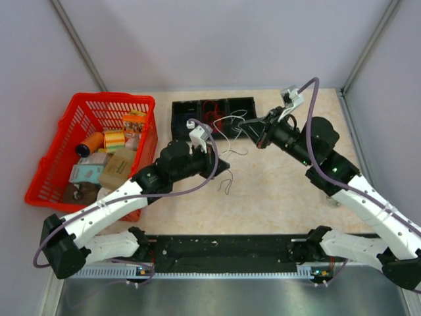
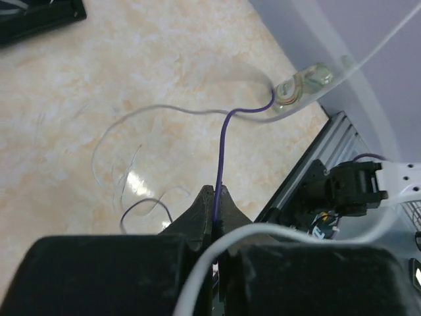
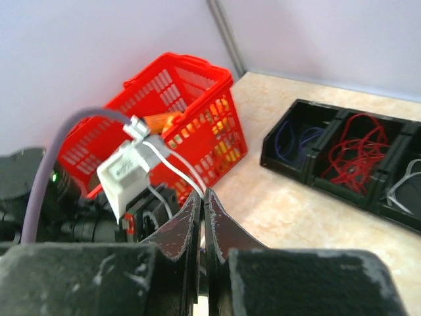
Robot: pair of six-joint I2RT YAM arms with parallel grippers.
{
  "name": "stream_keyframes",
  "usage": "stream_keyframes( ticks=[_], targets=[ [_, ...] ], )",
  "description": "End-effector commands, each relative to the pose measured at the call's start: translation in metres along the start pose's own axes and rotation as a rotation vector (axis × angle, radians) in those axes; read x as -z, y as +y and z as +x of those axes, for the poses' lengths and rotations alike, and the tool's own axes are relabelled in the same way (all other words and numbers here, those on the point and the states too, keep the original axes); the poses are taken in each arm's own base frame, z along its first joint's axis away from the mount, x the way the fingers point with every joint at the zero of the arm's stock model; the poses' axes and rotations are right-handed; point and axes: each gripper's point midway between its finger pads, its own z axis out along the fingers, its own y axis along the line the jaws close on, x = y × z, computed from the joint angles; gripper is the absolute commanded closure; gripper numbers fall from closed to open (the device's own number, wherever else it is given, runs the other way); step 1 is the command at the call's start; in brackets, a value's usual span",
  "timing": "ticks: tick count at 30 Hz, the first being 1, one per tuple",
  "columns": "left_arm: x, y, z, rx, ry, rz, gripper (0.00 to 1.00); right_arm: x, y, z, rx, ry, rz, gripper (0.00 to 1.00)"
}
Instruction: Untangle the cables
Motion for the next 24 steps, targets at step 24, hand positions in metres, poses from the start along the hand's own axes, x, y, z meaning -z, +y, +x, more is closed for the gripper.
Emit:
stream_keyframes(
  ticks=[24],
  targets=[
    [0.023, 0.113, 0.158, 0.24, 0.208, -0.332, 1.0, 0.069, 0.091, -0.289, 0.411, -0.595, 0.022, 1.0]
  ],
)
